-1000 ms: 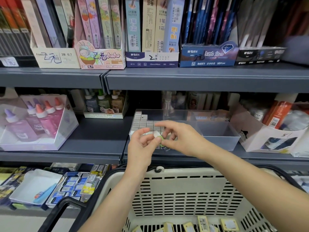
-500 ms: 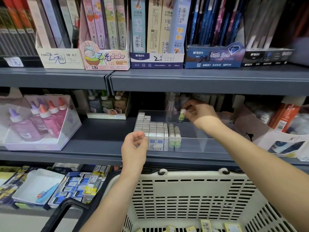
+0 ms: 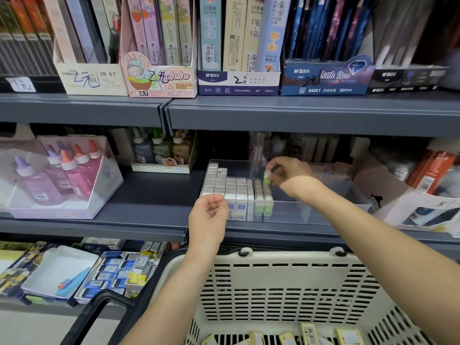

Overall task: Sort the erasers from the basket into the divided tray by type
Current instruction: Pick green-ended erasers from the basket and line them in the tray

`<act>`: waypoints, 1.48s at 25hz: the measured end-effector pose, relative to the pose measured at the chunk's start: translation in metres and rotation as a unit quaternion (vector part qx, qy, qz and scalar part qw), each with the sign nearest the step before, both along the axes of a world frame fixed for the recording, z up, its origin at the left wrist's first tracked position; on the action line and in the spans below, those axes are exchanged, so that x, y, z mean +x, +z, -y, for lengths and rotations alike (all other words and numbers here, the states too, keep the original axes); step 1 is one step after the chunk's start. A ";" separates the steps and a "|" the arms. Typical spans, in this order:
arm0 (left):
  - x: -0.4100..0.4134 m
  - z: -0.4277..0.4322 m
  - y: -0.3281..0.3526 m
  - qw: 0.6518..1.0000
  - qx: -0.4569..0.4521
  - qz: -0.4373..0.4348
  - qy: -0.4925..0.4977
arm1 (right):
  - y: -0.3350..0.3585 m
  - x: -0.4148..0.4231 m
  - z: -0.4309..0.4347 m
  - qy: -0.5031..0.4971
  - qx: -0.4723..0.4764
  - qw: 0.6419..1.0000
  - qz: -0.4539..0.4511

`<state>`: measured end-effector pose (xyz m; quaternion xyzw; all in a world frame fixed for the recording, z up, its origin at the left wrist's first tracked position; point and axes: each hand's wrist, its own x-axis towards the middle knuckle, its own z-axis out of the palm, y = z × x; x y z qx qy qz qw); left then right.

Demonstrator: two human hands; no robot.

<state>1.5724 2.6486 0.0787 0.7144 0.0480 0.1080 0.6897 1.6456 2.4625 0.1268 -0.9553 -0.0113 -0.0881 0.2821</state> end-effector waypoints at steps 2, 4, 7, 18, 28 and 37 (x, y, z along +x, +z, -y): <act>0.000 0.000 -0.001 1.000 0.005 -0.003 -0.006 | -0.010 0.003 -0.001 -0.003 -0.018 1.000 -0.022; 0.000 -0.001 -0.002 1.000 0.010 -0.004 -0.010 | -0.018 0.004 -0.002 -0.016 -0.035 0.998 -0.047; 0.000 0.000 -0.002 0.999 0.025 -0.005 -0.019 | -0.017 0.004 0.000 -0.008 -0.055 0.995 -0.078; -0.076 0.029 -0.001 0.985 0.048 0.048 -0.156 | -0.008 -0.148 0.022 0.121 0.100 0.987 0.044; -0.152 -0.005 -0.058 0.793 0.378 -0.227 -0.421 | -0.146 -0.240 0.032 0.248 -0.161 0.884 -0.361; -0.158 0.003 -0.080 0.717 0.446 -0.239 -0.479 | -0.189 -0.274 0.026 0.407 -0.335 0.810 -0.257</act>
